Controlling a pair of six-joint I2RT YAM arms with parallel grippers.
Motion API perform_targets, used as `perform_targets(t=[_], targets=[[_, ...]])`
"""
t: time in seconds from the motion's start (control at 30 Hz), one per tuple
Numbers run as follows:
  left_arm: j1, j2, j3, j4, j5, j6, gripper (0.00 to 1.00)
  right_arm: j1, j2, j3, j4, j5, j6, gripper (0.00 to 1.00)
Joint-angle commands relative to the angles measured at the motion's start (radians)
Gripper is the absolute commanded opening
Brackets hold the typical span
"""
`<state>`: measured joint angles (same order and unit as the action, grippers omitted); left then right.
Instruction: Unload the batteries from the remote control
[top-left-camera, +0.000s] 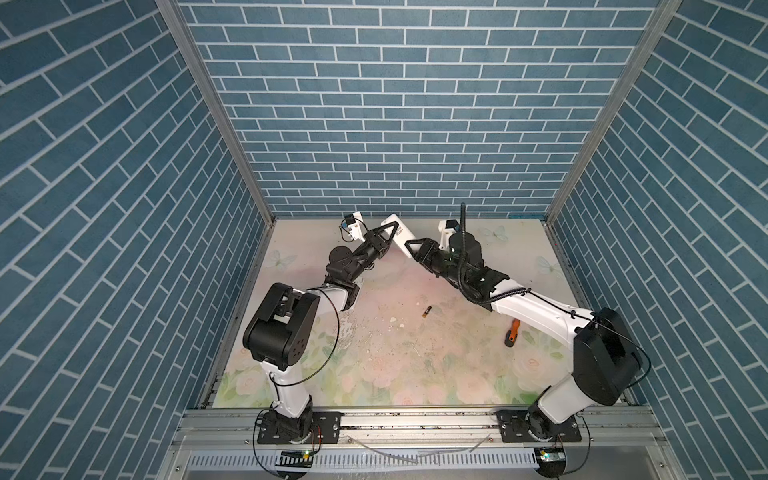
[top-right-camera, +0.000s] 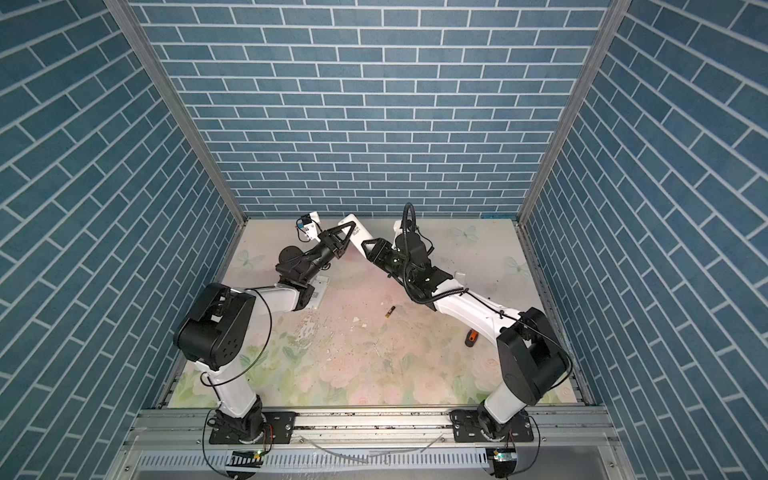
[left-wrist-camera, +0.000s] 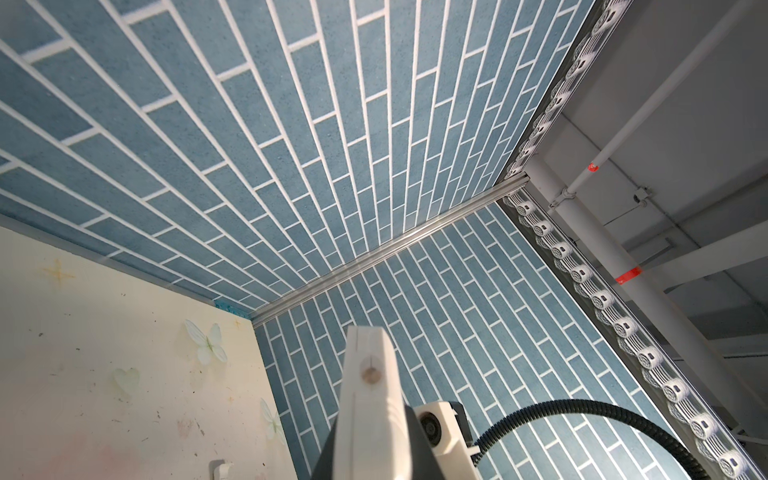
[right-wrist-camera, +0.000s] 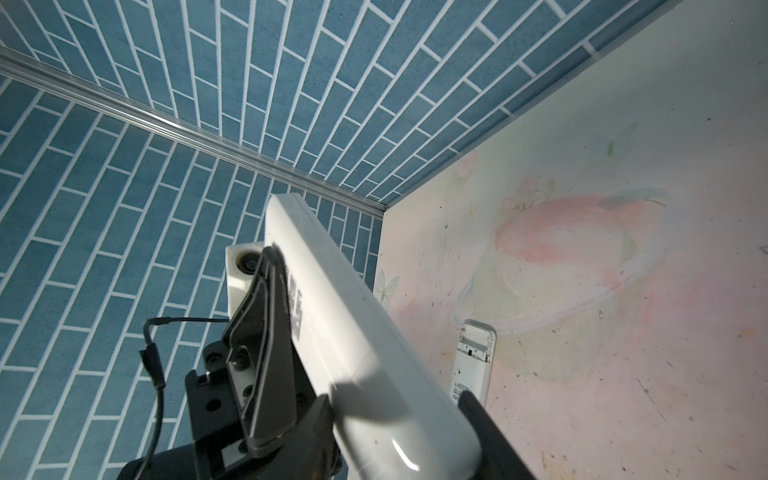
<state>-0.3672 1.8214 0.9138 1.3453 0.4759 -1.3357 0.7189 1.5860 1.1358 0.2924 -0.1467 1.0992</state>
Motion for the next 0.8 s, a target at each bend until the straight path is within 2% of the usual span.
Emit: perform_targets(t=[0.0,0.17,0.37,0.6,0.77], targets=[[-0.006,-0.023,-0.003,0.058,0.015,0.009,0.0,-0.003,0.013,0.059,0.025,0.007,-0.01,0.45],[-0.004,-0.023,0.003,0.06,0.015,0.008,0.0,-0.002,0.014,0.056,0.025,0.004,-0.007,0.38],[-0.005,-0.019,0.021,0.06,0.015,0.001,0.0,-0.003,0.01,0.05,0.027,0.003,-0.009,0.34],[-0.006,-0.012,0.049,0.06,0.012,-0.027,0.0,-0.002,0.013,0.045,0.048,-0.013,-0.009,0.34],[-0.001,-0.016,0.065,0.061,0.012,-0.04,0.0,-0.003,0.007,0.035,0.054,-0.014,-0.009,0.41]])
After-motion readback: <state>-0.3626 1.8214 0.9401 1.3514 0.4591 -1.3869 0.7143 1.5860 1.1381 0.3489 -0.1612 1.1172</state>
